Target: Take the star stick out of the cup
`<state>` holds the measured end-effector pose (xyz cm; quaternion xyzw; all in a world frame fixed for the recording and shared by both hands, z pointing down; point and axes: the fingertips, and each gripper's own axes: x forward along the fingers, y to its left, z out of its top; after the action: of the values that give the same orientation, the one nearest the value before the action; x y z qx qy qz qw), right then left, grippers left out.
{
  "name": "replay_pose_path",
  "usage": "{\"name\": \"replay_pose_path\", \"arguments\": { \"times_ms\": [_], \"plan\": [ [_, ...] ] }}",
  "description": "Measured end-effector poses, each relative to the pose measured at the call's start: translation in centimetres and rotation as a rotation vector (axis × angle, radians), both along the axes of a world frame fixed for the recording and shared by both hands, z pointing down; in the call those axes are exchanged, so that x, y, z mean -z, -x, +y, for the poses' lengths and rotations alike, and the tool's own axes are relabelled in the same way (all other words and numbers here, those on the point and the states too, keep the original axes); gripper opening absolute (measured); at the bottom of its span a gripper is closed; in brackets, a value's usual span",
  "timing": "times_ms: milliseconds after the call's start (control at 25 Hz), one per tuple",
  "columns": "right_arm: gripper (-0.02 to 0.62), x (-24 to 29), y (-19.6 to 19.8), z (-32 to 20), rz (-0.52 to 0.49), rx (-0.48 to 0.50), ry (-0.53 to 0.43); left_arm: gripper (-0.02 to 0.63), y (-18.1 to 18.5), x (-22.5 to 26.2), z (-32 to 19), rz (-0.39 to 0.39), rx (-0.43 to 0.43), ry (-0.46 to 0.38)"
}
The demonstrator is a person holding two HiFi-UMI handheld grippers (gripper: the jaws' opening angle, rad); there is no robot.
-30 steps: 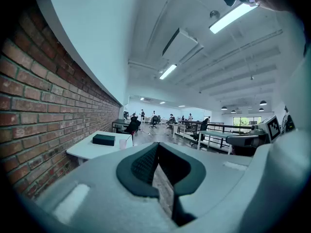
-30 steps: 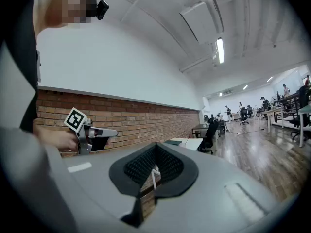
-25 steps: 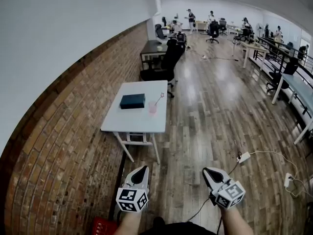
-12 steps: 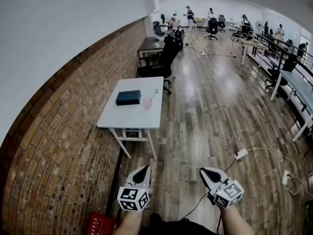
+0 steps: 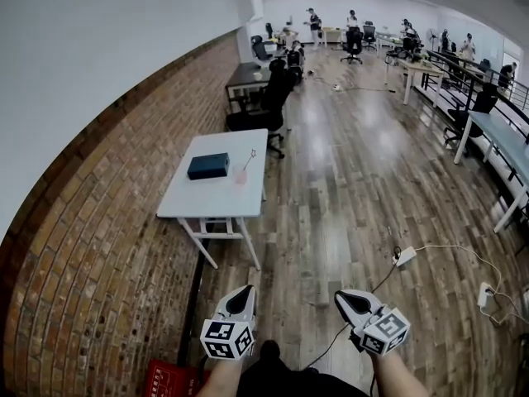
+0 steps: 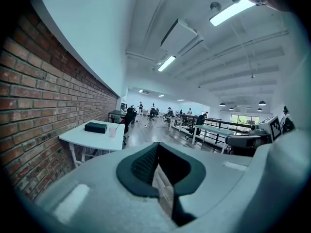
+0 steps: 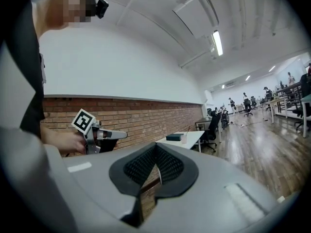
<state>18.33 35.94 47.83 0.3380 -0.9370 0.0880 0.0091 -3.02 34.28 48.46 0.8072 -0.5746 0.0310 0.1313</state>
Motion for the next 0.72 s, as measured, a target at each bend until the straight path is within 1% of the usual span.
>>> {"name": "replay_pose_path", "arguments": {
  "times_ms": [160,320,440,600,720],
  "plan": [
    [0.000,-0.8,-0.1,-1.8,-0.001,-0.007,0.029,0.006,0.0,-0.4,-1.8,0.002,-0.004,0.001],
    [0.000,-1.7,0.7,-4.8,0.017,-0.006,0.046,0.006,0.9,-1.6,-5.4,0.027,0.005,0.017],
    [0.000,-2.2,0.8,-8.2,0.040,-0.023,0.056,0.006,1.3,-2.1,-9.4,0.042,-0.007,0.015],
    [0.000,-2.6,0.7,-13.9,0.062,-0.076,0.073,0.006,1.8,-2.2,-15.8,0.055,-0.045,0.008],
    [0.001,-2.0,2.1,-18.3,0.066,-0.089,0.079,0.006,2.8,-2.1,-20.8,0.062,-0.069,0.018]
  ]
}}
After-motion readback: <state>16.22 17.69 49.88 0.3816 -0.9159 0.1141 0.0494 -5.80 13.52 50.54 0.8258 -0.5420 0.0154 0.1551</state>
